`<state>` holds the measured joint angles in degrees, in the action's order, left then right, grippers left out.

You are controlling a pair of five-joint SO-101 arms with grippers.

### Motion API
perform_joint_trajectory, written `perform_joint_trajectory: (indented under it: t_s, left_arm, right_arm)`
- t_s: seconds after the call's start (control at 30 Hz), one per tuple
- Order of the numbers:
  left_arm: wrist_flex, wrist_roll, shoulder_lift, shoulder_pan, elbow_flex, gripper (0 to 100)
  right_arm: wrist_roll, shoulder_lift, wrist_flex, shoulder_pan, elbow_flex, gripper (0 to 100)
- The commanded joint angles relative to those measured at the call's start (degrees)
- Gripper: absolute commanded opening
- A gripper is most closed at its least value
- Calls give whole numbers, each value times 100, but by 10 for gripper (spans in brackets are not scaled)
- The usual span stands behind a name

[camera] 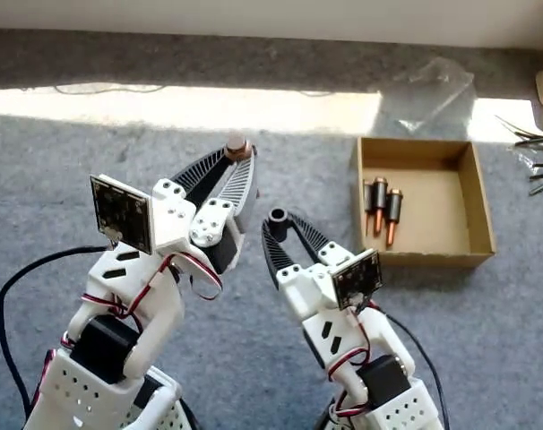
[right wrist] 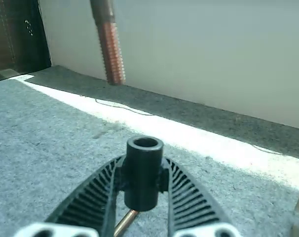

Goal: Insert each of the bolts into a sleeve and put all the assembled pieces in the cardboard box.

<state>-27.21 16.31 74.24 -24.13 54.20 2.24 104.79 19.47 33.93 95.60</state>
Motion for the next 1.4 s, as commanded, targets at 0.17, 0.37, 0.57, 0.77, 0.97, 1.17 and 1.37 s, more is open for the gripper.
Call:
perform_joint_trajectory:
  t_s: [0.17, 0.37, 0.57, 0.77, 0.97, 1.17, 1.37]
  left_arm:
    - [167, 176, 75, 48, -295, 6]
    - [123, 167, 75, -233, -233, 6]
    - [123, 158, 119, -330, -31, 6]
    - [141, 158, 119, -330, 154, 6]
    - [141, 158, 119, -330, 251, 6]
    - [132, 158, 84, -523, 251, 6]
    - [123, 158, 75, -646, 251, 6]
  right_arm:
    - [35, 40, -31, -48, 778, 5]
    - [589, 40, -31, 13, 778, 5]
    - [615, 40, -4, 215, 778, 5]
    - [624, 40, -4, 215, 778, 5]
    - [624, 40, -4, 215, 778, 5]
    - [624, 31, -4, 215, 778, 5]
    - [624, 31, -4, 215, 778, 5]
